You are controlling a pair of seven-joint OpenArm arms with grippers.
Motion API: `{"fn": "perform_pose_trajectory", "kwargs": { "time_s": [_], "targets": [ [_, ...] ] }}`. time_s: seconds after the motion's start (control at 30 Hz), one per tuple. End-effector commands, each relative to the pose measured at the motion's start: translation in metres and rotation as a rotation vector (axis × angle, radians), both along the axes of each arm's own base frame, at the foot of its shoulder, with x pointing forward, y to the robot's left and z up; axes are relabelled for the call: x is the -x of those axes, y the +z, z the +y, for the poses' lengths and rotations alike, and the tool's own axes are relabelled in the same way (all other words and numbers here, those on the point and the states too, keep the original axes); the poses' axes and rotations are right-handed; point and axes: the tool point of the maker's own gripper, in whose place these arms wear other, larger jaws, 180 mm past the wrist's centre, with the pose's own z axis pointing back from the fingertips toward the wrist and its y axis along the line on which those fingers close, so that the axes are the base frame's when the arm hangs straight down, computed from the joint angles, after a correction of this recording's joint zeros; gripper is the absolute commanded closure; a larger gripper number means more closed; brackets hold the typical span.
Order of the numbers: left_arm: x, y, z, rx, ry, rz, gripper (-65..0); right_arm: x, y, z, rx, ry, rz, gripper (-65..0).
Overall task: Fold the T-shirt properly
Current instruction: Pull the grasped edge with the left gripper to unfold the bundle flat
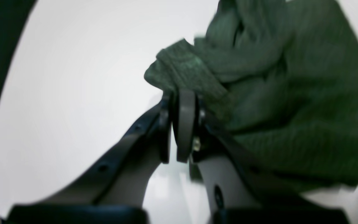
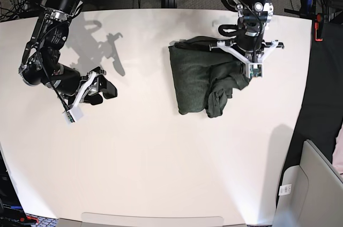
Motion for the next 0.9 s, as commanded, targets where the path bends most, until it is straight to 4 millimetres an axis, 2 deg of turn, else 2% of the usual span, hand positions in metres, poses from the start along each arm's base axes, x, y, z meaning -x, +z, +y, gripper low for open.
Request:
{"fn": "perform_pose_trajectory", "kwargs": {
  "time_s": [0.0, 0.13, 0.23, 0.43, 0.63, 0.77, 0.87],
  "targets": [
    [0.0, 0.008, 0.002, -0.009, 0.003, -0.034, -1.7, -0.01, 0.018, 0.0, -0.014, 0.001, -0.061, -33.7],
    [0.011, 0.0, 0.003, -0.009, 0.013, -0.001, -1.7, -0.01, 0.017, 0.0, -0.012, 0.0, -0.06, -33.7],
    [0.02, -0.004, 0.013, -0.006, 0.09, 0.013, -1.7, -0.01, 0.017, 0.0, -0.013, 0.0, -0.06, -33.7],
    [0.031, -0.006, 0.024, -0.005, 0.174, 0.022, -1.7, -0.01, 0.017, 0.001, -0.013, 0.002, -0.06, -33.7],
    [0.049, -0.01, 0.031, -0.013, 0.238, 0.022, -1.7, -0.014, 0.02, 0.006, -0.025, 0.007, -0.068, -33.7],
    [0.053, -0.011, 0.03, -0.012, 0.232, 0.029, -1.7, -0.017, 0.02, 0.015, -0.035, 0.018, -0.067, -33.7],
    [0.05, -0.013, 0.009, 0.017, 0.179, 0.03, -1.7, -0.027, 0.022, 0.031, -0.023, 0.059, -0.066, -33.7]
  ]
}}
